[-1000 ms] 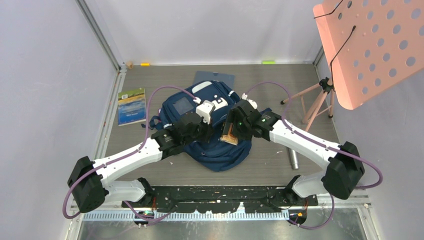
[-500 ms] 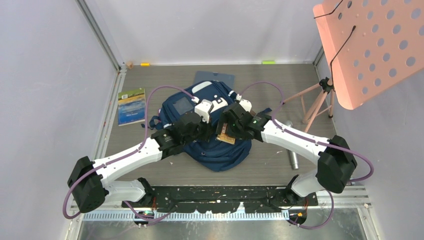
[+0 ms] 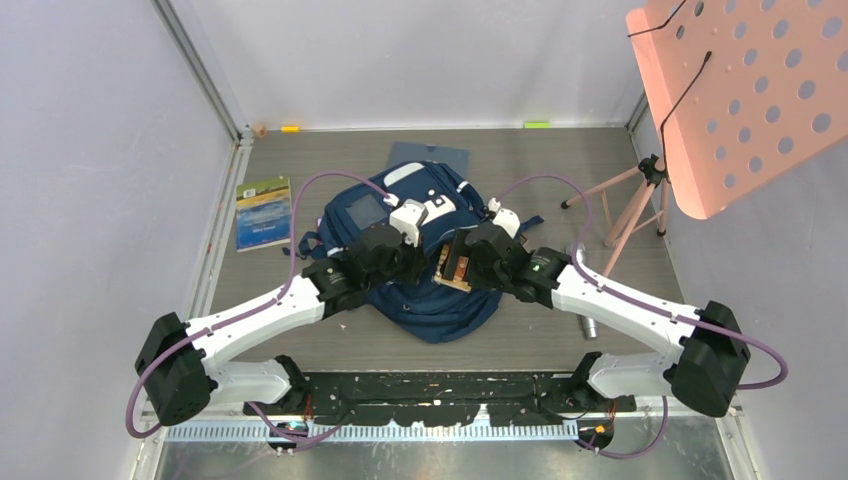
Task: Pack the student bag
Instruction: Place the stationery in the student bag.
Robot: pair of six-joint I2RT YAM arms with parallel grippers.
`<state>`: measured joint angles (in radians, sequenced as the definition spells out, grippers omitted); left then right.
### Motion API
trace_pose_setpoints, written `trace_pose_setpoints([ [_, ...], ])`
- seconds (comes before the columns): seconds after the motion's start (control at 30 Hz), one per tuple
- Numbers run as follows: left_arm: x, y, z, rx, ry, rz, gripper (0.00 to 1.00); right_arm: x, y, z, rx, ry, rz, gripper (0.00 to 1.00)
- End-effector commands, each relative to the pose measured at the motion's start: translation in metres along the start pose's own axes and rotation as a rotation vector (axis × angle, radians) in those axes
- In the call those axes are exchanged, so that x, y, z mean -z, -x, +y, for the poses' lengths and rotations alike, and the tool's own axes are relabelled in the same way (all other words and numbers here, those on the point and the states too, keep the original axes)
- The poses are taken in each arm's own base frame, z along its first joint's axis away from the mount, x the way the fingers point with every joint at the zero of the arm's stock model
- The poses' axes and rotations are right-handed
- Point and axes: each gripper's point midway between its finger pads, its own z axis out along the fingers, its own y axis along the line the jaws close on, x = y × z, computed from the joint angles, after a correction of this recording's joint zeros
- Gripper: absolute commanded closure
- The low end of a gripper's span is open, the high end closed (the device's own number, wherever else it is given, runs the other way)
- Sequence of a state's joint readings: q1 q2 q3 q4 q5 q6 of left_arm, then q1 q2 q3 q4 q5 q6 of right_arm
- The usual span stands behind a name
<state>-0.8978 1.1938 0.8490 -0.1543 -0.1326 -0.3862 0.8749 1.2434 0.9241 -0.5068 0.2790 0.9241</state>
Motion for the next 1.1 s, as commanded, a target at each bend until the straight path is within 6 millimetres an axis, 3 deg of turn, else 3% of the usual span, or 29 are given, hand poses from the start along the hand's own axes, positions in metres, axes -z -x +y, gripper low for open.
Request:
trace_pose_setpoints([
  [0.0, 0.009, 0.030, -0.015, 0.038, -0.063, -0.089, 1.00, 0.008, 0.011, 0.001, -0.054, 0.013, -0.059, 0.06],
  [0.2, 0.010, 0.030, -0.014, 0.039, -0.060, -0.088, 1.00, 0.009, 0.008, -0.010, -0.085, 0.013, -0.088, 0.25],
  [0.33, 0.010, 0.030, -0.015, 0.037, -0.065, -0.088, 1.00, 0.001, 0.004, -0.006, -0.081, 0.039, -0.083, 0.31],
  [0.53, 0.012, 0.033, -0.025, -0.003, -0.136, -0.114, 1.00, -0.020, 0.009, 0.013, -0.075, 0.087, -0.105, 0.41],
  [0.77, 0.015, 0.036, -0.031, -0.029, -0.169, -0.119, 1.00, -0.029, 0.029, 0.043, -0.075, 0.160, -0.164, 0.56],
  [0.93, 0.014, 0.035, -0.034, -0.035, -0.184, -0.115, 1.00, -0.041, 0.035, 0.048, -0.103, 0.150, -0.192, 0.59],
  [1.07, 0.021, 0.048, -0.047, -0.054, -0.263, -0.176, 1.00, -0.057, 0.034, 0.032, -0.128, 0.047, -0.210, 0.58],
])
